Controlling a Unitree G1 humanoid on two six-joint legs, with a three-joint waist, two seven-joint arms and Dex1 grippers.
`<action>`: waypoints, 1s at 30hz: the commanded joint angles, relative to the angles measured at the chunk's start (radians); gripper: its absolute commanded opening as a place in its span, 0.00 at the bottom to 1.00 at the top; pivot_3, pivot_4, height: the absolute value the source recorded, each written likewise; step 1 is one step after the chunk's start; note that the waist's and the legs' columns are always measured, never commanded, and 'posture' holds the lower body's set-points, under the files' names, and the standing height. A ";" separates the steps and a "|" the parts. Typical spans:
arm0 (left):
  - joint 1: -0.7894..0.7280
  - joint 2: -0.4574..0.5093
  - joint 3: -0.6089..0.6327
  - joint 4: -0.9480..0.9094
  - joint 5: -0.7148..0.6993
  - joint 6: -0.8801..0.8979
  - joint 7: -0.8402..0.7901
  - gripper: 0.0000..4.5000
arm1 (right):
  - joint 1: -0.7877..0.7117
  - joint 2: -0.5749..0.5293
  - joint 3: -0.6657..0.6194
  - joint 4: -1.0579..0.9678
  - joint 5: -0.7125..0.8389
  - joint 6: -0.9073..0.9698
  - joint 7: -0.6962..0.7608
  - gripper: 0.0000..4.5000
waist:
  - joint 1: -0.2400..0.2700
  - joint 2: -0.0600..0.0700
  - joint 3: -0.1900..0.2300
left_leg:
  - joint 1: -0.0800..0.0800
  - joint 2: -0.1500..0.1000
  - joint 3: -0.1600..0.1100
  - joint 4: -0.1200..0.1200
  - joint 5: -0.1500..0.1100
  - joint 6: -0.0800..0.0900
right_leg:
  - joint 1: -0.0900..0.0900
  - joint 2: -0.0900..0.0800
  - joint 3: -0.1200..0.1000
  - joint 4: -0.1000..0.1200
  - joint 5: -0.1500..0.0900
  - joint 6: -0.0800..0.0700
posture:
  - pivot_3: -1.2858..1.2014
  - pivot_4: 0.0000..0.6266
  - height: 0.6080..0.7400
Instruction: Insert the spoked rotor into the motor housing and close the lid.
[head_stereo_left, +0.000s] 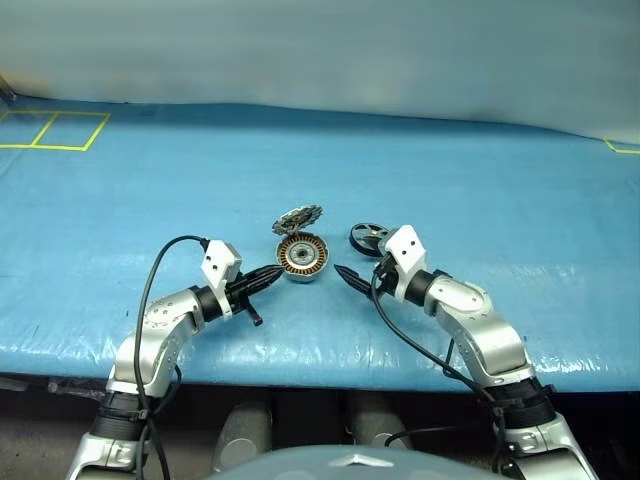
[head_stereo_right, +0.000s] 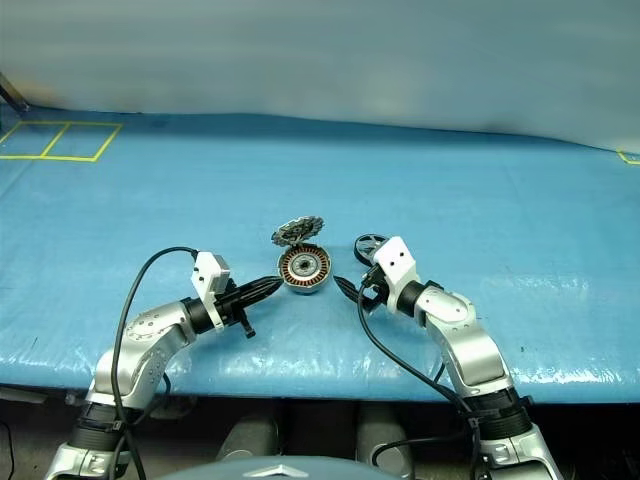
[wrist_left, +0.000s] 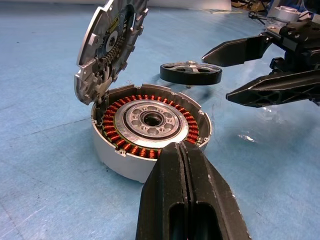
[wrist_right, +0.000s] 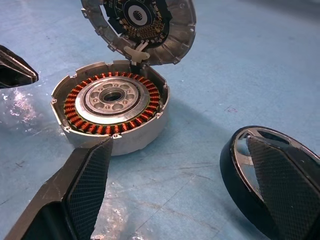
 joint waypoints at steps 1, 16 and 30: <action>0.004 -0.013 0.010 -0.030 -0.027 -0.047 -0.018 0.01 | -0.046 0.005 -0.058 -0.007 0.004 0.021 -0.044 1.00 | 0.001 0.000 0.000 | 0.000 0.000 0.000 0.000 0.000 0.000 | 0.000 0.000 0.000 0.000 0.000 0.000 | 0.52 0.24 1.00; 0.033 -0.051 0.000 0.000 -0.005 -0.118 -0.007 0.01 | -0.133 -0.025 -0.110 0.068 -0.036 0.124 -0.138 1.00 | 0.000 0.000 0.000 | 0.000 0.000 0.000 -0.001 0.000 0.000 | 0.000 0.000 0.000 0.000 0.000 0.000 | 0.52 0.24 1.00; 0.059 -0.064 -0.004 -0.006 0.004 -0.130 0.020 0.01 | -0.130 -0.026 -0.060 0.076 -0.055 0.181 -0.115 1.00 | 0.000 0.000 0.000 | 0.000 0.000 0.000 -0.001 0.000 0.000 | 0.000 0.000 0.000 0.000 0.000 0.000 | 0.52 0.24 1.00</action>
